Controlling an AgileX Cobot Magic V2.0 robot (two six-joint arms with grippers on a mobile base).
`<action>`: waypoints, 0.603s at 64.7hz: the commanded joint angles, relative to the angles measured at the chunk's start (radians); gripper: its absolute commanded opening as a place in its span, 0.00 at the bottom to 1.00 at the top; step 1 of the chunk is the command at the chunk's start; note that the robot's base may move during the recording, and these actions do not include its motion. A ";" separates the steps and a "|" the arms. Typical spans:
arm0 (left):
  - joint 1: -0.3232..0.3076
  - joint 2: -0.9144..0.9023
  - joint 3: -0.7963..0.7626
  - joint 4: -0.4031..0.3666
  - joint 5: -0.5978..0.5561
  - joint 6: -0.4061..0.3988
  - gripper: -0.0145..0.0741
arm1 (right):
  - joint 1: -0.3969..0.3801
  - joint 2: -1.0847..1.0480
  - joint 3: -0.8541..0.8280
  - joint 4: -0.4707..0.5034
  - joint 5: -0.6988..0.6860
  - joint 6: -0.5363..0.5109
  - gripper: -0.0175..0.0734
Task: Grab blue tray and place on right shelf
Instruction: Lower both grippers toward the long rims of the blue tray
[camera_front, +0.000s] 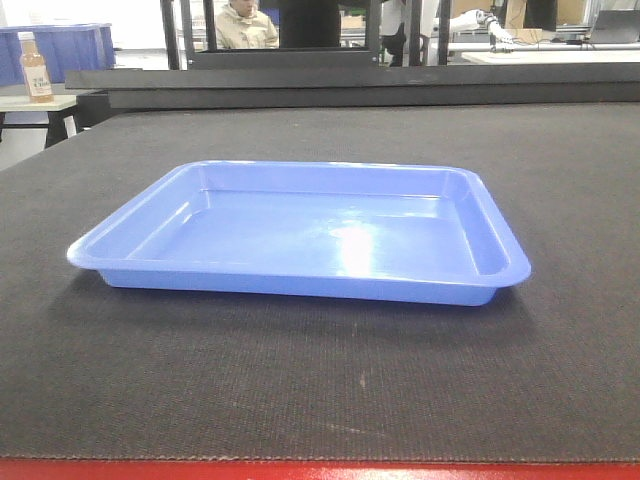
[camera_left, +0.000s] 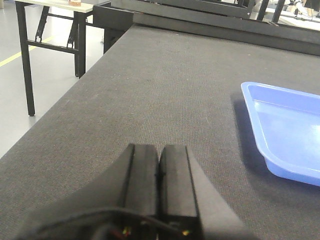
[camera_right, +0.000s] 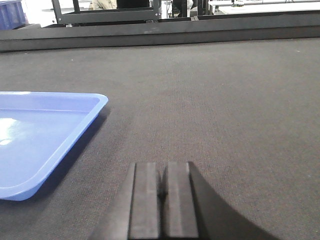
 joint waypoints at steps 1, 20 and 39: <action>0.000 -0.016 0.028 -0.007 -0.083 0.004 0.11 | -0.007 -0.021 -0.023 0.000 -0.094 -0.007 0.26; 0.000 -0.016 0.028 -0.007 -0.083 0.004 0.11 | -0.007 -0.021 -0.023 0.000 -0.094 -0.007 0.26; 0.000 -0.016 0.028 -0.007 -0.120 0.004 0.11 | -0.007 -0.021 -0.023 0.000 -0.095 -0.007 0.26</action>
